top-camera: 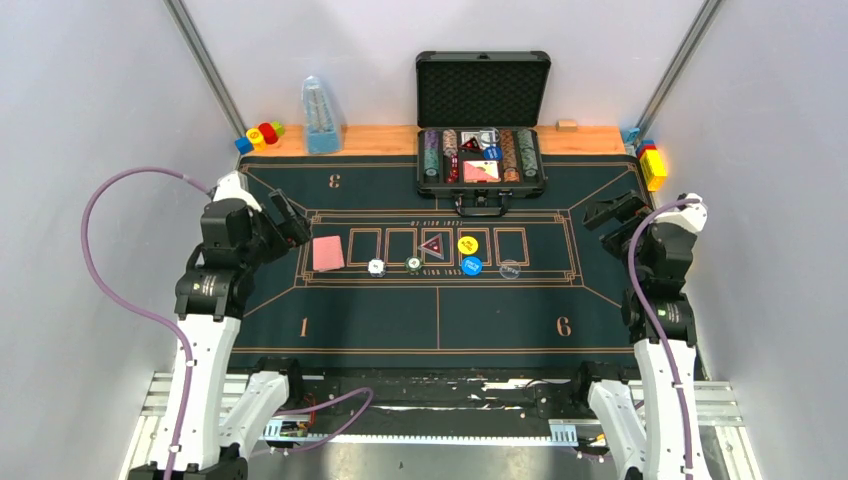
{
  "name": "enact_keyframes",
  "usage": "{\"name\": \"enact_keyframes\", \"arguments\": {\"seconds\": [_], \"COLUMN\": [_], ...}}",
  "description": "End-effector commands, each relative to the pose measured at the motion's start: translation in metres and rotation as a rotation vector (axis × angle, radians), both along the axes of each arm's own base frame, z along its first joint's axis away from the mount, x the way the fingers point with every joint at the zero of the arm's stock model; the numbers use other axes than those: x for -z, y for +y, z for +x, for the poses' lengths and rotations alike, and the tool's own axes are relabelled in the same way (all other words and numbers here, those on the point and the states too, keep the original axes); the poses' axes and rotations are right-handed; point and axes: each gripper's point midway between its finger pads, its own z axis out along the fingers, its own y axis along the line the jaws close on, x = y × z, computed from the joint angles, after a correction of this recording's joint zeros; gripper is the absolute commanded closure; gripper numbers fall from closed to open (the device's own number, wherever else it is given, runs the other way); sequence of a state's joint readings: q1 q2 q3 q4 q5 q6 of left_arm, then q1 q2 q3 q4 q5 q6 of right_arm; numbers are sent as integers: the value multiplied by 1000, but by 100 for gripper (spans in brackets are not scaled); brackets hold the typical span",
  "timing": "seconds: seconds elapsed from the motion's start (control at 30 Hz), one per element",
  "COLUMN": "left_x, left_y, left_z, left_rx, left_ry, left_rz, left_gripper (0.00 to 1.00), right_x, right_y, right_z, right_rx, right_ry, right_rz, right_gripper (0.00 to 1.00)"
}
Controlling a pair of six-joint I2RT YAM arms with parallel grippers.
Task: Distribute texas hold em gaming equipment
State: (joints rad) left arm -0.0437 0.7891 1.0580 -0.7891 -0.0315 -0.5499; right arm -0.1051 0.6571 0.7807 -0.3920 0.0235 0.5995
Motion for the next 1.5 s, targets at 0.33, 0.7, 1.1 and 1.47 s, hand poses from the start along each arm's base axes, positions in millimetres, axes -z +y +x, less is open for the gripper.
{"name": "enact_keyframes", "arguments": {"seconds": [0.33, 0.7, 1.1, 1.47], "left_x": [20, 57, 52, 56], "left_y": [-21, -20, -20, -21], "left_z": [25, 6, -4, -4], "left_rx": [62, 71, 75, 76], "left_ry": [17, 120, 66, 77], "left_rz": [-102, -92, -90, -94], "left_gripper": [0, 0, 0, 0], "right_x": [49, 182, 247, 259], "right_y": [63, 124, 141, 140], "right_z": [-13, 33, 40, 32], "right_rx": [-413, -375, -381, -376], "right_ry": [176, 679, 875, 907], "right_rz": [-6, -214, -299, -318], "right_gripper": [0, 3, 23, 55]}}
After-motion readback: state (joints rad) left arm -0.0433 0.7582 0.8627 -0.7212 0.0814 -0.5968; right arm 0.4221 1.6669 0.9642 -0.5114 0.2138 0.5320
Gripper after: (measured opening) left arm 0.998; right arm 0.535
